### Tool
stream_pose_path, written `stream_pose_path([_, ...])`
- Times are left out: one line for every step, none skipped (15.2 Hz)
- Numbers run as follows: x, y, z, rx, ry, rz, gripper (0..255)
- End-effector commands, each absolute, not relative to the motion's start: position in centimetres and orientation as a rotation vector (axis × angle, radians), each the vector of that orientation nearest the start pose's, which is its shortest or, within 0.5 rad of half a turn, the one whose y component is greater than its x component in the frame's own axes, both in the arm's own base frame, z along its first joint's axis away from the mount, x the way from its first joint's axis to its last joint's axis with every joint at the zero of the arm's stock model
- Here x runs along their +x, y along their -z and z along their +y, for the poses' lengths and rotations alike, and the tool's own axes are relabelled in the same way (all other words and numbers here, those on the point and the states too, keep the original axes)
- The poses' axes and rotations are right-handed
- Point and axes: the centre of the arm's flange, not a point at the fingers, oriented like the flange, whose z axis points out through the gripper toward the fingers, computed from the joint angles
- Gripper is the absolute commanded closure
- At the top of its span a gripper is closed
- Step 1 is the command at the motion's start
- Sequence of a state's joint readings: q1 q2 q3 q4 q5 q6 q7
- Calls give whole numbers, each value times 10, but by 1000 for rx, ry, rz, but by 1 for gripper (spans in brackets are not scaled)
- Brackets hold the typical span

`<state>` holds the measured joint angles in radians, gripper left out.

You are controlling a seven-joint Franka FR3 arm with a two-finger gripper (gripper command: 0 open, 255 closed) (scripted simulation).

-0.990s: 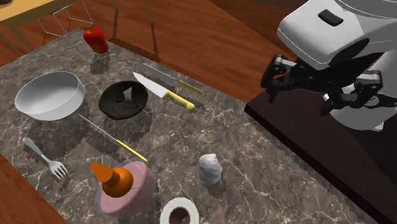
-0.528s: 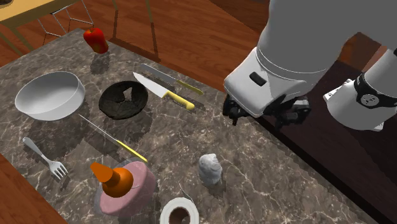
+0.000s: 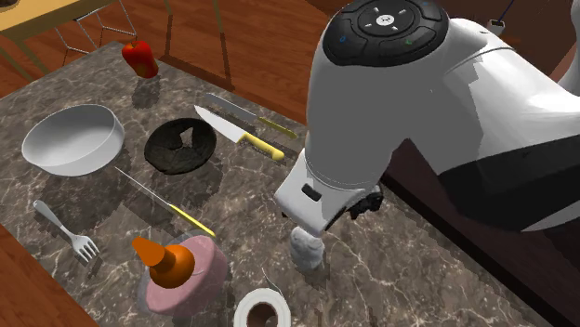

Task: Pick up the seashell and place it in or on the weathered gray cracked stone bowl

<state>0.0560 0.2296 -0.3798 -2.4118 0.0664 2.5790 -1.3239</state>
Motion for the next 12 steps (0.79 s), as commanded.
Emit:
stream_pose_path([480, -201, -165, -2751, -89, -1525, 0])
stream_pose_path([489, -191, -166, -2730, -81, -1566, 0])
stream_pose_path([497, -182, -167, -2708, -74, -1606, 0])
stream_pose_path([498, -180, -167, -2705, -73, -1611, 0])
stream_pose_path([498, -175, -167, -2705, -73, -1611, 0])
stream_pose_path([498, -170, -168, -2705, -73, -1611, 0])
stream_pose_path([497, -164, -168, -2705, -73, -1611, 0])
stream_pose_path([497, -159, -168, -2705, -73, -1611, 0])
stream_pose_path([497, -154, -168, -2705, -73, -1611, 0])
stream_pose_path([497, -149, -168, -2705, -73, -1611, 0])
stream_pose_path([497, -140, -168, -2705, -73, -1611, 0])
stream_pose_path([497, -140, -168, -2705, -73, -1611, 0])
